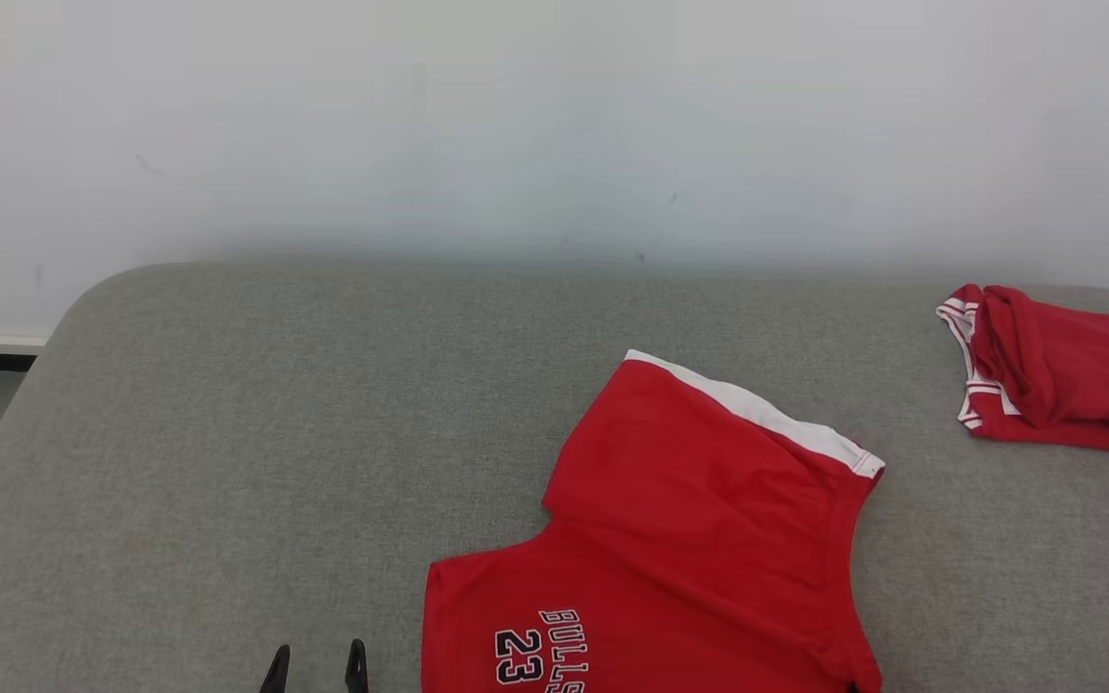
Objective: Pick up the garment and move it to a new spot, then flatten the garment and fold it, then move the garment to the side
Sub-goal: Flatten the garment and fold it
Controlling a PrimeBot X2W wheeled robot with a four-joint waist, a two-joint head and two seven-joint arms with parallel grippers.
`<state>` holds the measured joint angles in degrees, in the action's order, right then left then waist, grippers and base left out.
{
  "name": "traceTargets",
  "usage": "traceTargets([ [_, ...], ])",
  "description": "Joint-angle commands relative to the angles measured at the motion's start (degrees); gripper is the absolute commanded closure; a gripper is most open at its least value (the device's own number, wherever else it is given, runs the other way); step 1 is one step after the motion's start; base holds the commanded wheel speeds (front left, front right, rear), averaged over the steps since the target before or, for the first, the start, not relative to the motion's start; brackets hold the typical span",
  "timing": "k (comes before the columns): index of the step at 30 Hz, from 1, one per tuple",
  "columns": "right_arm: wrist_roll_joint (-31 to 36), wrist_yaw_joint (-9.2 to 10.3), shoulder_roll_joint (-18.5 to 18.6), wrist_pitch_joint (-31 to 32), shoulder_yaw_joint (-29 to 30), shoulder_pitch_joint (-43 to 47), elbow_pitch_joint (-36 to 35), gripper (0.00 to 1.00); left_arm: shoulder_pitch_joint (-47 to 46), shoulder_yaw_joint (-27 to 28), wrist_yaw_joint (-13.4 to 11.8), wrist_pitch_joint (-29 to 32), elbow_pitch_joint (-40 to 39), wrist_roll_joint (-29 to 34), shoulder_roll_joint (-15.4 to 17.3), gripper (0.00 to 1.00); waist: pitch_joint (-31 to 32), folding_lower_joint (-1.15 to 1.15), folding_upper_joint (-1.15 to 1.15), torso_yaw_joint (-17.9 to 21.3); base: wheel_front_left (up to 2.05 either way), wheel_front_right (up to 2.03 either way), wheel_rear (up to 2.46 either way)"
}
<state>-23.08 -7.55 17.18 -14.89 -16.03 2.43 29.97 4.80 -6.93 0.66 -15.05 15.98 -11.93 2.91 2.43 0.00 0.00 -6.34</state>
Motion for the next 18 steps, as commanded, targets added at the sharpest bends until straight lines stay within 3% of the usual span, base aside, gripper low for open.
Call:
traceTargets([
  [1, 0.3, 0.16, -0.1, 0.7, 0.4, 0.9, -1.7, 1.00, 1.0, 0.1, -0.1, -0.2, -0.2, -0.1, 0.0, 0.00, -0.1, 0.00, 0.00, 0.3, 0.00, 0.00, 0.00],
  [10, 2.0, 0.16, 0.9, 4.9, 0.8, -3.1, -7.1, 1.00, -0.1, -0.5, 0.2, -0.2, 0.3, -0.2, 0.0, 0.00, -0.1, 0.00, 0.00, -0.2, 0.00, 0.00, 0.00],
  [18, 1.9, 0.16, 0.4, 9.6, -2.5, -13.4, -1.1, 1.00, -0.8, -1.1, 0.2, -0.2, 0.7, 0.0, 0.0, 0.00, -0.3, 0.00, 0.00, -3.3, 0.00, 0.00, 0.00],
])
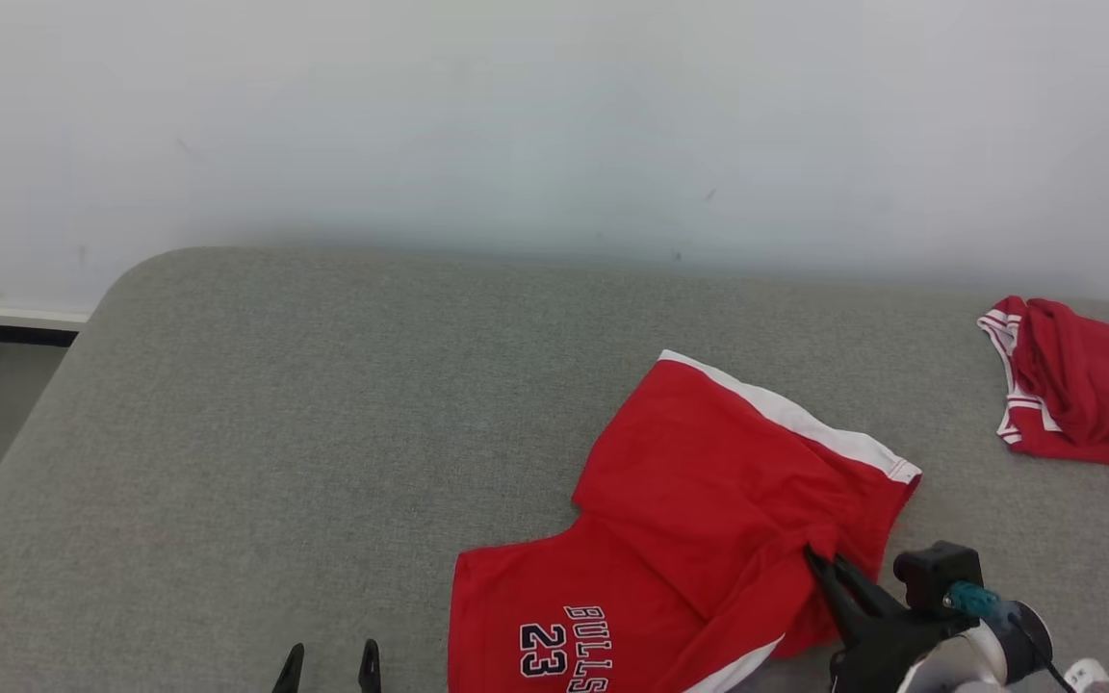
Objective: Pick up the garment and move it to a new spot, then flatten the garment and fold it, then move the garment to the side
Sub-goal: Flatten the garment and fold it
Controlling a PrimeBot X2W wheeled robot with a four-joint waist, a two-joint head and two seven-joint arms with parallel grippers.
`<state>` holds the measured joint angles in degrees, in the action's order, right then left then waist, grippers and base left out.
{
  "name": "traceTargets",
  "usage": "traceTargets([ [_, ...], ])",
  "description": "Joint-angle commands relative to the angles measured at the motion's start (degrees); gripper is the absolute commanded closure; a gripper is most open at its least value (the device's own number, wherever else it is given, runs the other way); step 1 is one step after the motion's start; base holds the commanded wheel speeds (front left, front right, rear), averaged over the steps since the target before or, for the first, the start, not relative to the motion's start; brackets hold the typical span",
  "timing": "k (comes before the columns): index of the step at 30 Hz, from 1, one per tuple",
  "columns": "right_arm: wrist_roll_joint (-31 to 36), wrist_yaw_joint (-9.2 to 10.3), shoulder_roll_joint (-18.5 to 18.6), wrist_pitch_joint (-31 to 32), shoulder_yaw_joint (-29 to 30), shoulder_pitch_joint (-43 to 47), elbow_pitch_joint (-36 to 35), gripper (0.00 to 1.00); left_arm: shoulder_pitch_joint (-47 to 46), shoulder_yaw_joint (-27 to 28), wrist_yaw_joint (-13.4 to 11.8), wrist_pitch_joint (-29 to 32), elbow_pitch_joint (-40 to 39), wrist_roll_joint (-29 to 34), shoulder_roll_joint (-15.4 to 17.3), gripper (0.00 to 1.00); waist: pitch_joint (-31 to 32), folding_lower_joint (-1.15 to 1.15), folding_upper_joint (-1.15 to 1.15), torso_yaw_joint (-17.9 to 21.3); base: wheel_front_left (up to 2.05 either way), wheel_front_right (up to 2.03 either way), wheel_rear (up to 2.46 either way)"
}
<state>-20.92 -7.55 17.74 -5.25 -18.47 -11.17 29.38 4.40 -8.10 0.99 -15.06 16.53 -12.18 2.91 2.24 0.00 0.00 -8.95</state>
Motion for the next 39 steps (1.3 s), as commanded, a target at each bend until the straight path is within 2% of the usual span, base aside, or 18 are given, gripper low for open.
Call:
traceTargets([
  [1, -0.3, 0.16, -0.3, 0.1, -0.3, -1.1, 1.0, 1.00, -0.4, 0.1, -0.1, -0.2, 0.2, 0.3, 0.0, 0.00, -0.2, 0.00, 0.00, -1.0, 0.00, 0.00, 0.00],
  [8, -1.4, 0.16, -1.9, -1.7, -1.0, -7.9, 12.4, 1.00, -0.7, -0.5, 0.1, -0.2, 0.4, 0.5, 0.0, 0.00, -0.3, 0.00, 0.00, -3.1, 0.00, 0.00, 0.00],
  [9, -1.5, 0.16, -2.0, -2.5, -1.2, -8.5, 13.6, 0.78, -0.6, -0.5, 0.0, -0.2, 0.4, 0.5, 0.0, 0.00, -0.3, 0.00, 0.00, -3.2, 0.00, 0.00, 0.00],
  [10, -1.7, 0.16, -2.1, -3.5, -1.3, -9.1, 14.7, 0.00, -0.6, -0.6, 0.0, -0.2, 0.5, 0.4, 0.0, 0.00, -0.3, 0.00, 0.00, -3.3, 0.00, 0.00, 0.00],
  [15, -2.6, 0.16, -2.4, -7.7, -2.9, -9.7, 17.7, 0.00, 0.2, -0.6, -0.1, -0.2, 0.6, 0.3, 0.0, 0.00, 0.1, 0.00, 0.00, -2.5, 0.00, 0.00, 0.00],
  [20, -3.2, 0.16, -1.8, -9.8, -3.6, -7.2, 15.4, 0.00, 0.7, -0.8, -0.1, -0.2, 0.6, 0.5, 0.0, 0.00, 0.6, 0.00, 0.00, -0.6, 0.00, 0.00, 0.00],
  [31, -0.3, 0.16, -1.4, -9.9, 4.3, 6.4, -5.8, 0.00, 1.4, -2.0, 0.6, -0.2, 0.4, 0.8, 0.0, 0.00, 0.8, 0.00, 0.00, 2.2, 0.00, 0.00, 0.00],
  [39, 0.9, 0.16, -1.5, -9.9, 8.3, 15.7, -12.6, 0.00, 3.1, -2.6, 1.4, -0.2, 0.9, 1.0, 0.0, 0.00, 1.2, 0.00, 0.00, 2.6, 0.00, 0.00, 0.00],
])
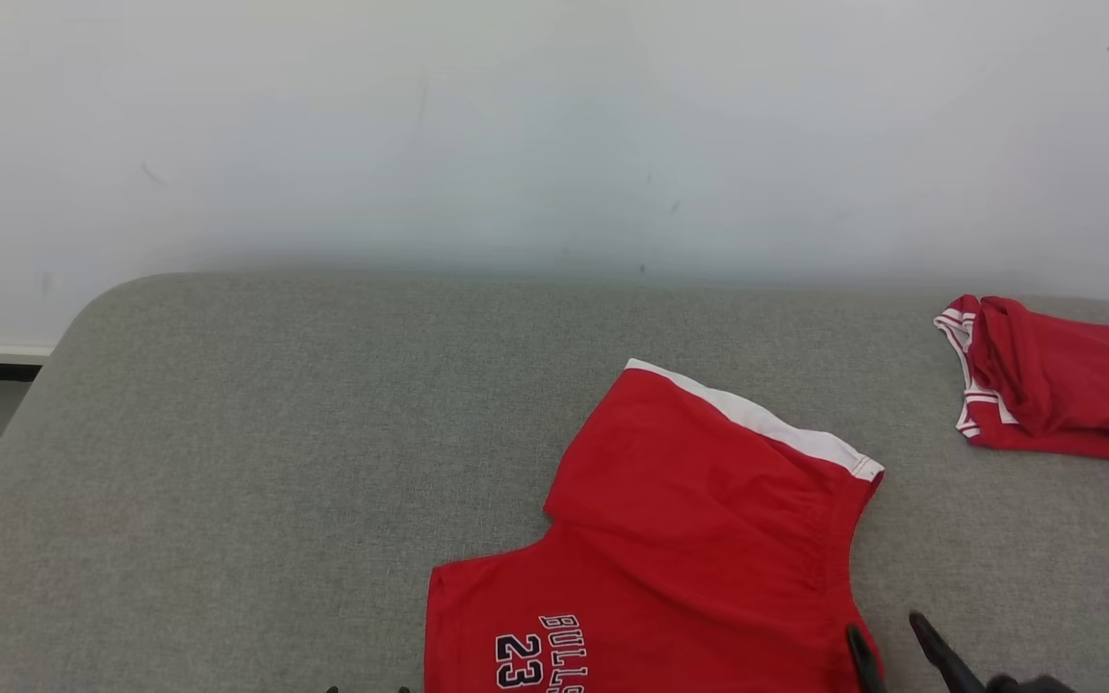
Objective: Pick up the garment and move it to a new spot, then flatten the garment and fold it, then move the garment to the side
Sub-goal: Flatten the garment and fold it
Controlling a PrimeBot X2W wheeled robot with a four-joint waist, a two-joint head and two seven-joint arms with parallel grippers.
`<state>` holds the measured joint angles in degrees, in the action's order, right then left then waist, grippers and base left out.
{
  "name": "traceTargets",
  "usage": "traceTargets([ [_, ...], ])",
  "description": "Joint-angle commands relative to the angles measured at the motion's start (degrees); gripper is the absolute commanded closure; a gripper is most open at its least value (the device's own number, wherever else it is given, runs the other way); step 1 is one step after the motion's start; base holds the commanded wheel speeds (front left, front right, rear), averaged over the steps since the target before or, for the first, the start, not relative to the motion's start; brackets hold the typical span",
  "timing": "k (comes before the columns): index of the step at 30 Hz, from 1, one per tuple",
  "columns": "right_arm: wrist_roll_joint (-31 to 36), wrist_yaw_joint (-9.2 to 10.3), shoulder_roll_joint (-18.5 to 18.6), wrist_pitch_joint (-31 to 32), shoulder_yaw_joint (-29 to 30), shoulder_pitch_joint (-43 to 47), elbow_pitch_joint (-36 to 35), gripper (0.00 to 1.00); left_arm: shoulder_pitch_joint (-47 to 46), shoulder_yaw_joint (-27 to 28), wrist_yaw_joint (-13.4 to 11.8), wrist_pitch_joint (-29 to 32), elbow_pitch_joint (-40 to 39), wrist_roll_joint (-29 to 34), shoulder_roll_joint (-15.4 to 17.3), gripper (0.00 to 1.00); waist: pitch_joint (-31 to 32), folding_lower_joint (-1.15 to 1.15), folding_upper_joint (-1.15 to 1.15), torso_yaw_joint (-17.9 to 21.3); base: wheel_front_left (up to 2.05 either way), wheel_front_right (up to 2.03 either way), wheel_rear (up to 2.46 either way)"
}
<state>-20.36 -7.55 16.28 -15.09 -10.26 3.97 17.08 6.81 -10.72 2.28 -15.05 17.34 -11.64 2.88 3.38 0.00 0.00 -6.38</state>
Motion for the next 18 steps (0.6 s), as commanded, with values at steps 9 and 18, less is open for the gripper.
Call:
traceTargets([
  [9, 1.3, 0.16, -2.0, 0.0, 3.7, 9.1, -1.4, 0.00, 3.6, -1.3, 2.0, -0.2, 1.7, 2.2, 0.0, 0.00, 0.2, 0.00, 0.00, 0.8, 0.00, 0.00, 0.00],
  [18, 1.8, 0.16, 0.5, 0.0, 2.7, 8.8, 1.8, 0.00, 4.4, -4.1, 4.2, -0.2, 6.8, 4.1, -0.2, 0.00, -0.3, 0.00, 0.00, 1.2, 0.00, 0.00, 0.00],
])
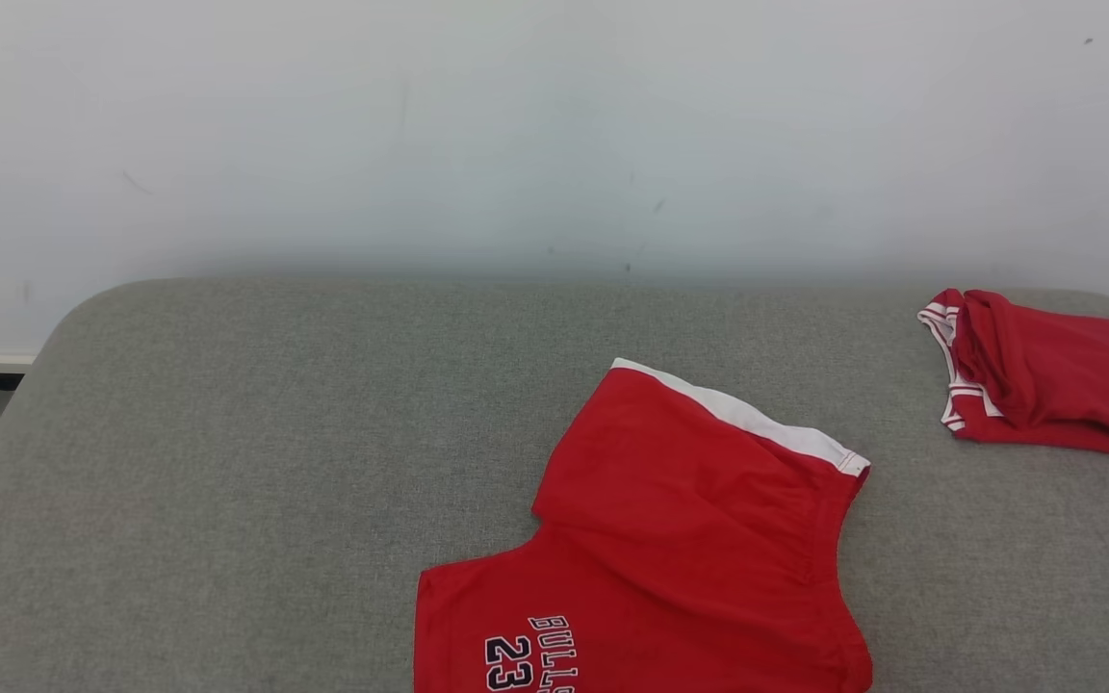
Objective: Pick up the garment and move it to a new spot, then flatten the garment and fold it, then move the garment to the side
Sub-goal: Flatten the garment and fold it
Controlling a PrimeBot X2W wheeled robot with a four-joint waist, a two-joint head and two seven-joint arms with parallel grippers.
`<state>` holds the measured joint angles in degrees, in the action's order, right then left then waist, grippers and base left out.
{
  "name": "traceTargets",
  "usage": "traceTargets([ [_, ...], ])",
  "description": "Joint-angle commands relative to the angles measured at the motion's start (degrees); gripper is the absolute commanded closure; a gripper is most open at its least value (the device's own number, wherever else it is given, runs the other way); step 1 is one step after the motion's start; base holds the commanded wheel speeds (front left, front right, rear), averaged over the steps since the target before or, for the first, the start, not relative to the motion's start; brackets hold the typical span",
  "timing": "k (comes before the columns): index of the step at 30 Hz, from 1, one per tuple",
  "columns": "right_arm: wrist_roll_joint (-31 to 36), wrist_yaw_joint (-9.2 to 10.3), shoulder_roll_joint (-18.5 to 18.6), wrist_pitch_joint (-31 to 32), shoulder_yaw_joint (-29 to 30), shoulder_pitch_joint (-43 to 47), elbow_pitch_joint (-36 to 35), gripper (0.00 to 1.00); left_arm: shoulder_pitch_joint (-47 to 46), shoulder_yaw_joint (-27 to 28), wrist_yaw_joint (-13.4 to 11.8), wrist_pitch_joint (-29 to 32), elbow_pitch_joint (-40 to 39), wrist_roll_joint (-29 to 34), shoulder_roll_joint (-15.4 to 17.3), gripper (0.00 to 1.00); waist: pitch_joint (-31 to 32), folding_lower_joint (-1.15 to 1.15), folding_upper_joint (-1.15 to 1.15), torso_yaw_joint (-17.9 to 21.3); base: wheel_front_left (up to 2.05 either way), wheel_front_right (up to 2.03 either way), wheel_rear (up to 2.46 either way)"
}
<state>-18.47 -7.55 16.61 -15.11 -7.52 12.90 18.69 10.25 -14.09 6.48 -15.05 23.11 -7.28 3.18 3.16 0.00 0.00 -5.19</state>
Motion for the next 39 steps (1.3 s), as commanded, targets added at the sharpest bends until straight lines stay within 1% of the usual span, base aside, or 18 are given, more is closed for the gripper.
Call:
traceTargets([
  [1, -0.2, 0.16, 0.2, 0.0, 0.0, -0.2, 0.4, 0.00, 0.8, -0.9, 0.2, -0.2, 2.0, -0.5, -0.6, 0.00, -0.1, 0.00, 0.00, -0.1, 0.00, 0.00, 0.00],
  [10, 0.4, 0.16, -0.7, 0.0, -1.0, -2.2, 0.7, 0.00, -3.1, -4.7, 0.7, -0.2, 9.3, -2.8, -1.2, 0.00, -0.7, 0.00, 0.00, 1.3, 0.00, 0.00, 0.00],
  [15, 0.7, 0.16, -1.1, 0.0, -1.3, -2.6, 0.2, 0.00, -5.3, -5.1, 0.8, -0.2, 11.5, -4.4, -1.2, 0.00, -1.1, 0.00, 0.00, 2.3, 0.00, 0.00, 0.00],
  [17, 0.7, 0.16, -0.9, 0.0, -1.1, -2.6, 0.1, 0.00, -5.8, -5.2, 0.8, -0.2, 12.2, -4.9, -1.1, 0.19, -1.2, 0.00, 0.00, 2.6, 0.00, 0.00, 0.00],
  [18, 0.7, 0.16, -0.9, 0.0, -1.1, -2.6, 0.1, 0.00, -5.8, -5.2, 0.8, -0.2, 12.2, -4.9, -1.1, 0.19, -1.2, 0.00, 0.00, 2.6, 0.00, 0.00, 0.00],
  [19, 0.7, 0.16, -0.8, 0.0, -1.1, -2.6, 0.1, 0.00, -6.1, -5.2, 0.8, -0.2, 12.5, -4.9, -1.0, 0.69, -1.2, 0.00, 0.00, 2.7, 0.00, 0.00, 0.00],
  [20, 0.6, 0.16, -0.8, 0.0, -1.1, -2.6, 0.0, 0.00, -6.6, -5.3, 0.8, -0.2, 12.7, -4.9, -1.0, 0.90, -1.2, 0.00, 0.00, 2.8, 0.00, 0.00, 0.00],
  [21, 0.6, 0.16, -0.9, 0.0, -1.0, -2.6, 0.0, 0.00, -6.9, -5.3, 0.8, -0.2, 12.7, -4.8, -0.9, 1.00, -1.2, 0.00, 0.00, 2.8, 0.00, 0.00, 0.00],
  [27, 0.9, 0.16, -1.2, 0.0, -0.9, -2.4, 0.0, 0.00, -8.8, -4.1, 0.8, -0.2, 12.7, -5.3, -0.3, 1.00, -1.3, 0.00, 0.00, 2.6, 0.00, 0.00, 0.00],
  [30, 0.9, 0.16, -1.3, 0.0, -0.7, -2.6, -0.2, 0.00, -9.6, -0.8, 0.0, -0.2, 10.7, -5.0, -0.1, 1.00, -1.3, 0.00, 0.00, 2.3, 0.00, 0.00, 0.00],
  [34, 1.0, 0.16, -1.5, 0.0, -0.5, -2.7, -0.5, 0.00, -10.6, 4.4, -0.9, -0.2, 6.9, -4.3, 1.5, 1.00, -1.3, 0.00, 0.00, 1.7, 0.00, 0.00, 0.00],
  [39, 1.0, 0.16, -1.7, 0.0, -1.0, -3.2, -0.5, 0.00, -11.3, 8.1, -0.3, -0.2, 4.1, -3.1, 3.1, 1.00, -1.2, 0.00, 0.00, 1.3, 0.00, 0.00, 0.00],
])
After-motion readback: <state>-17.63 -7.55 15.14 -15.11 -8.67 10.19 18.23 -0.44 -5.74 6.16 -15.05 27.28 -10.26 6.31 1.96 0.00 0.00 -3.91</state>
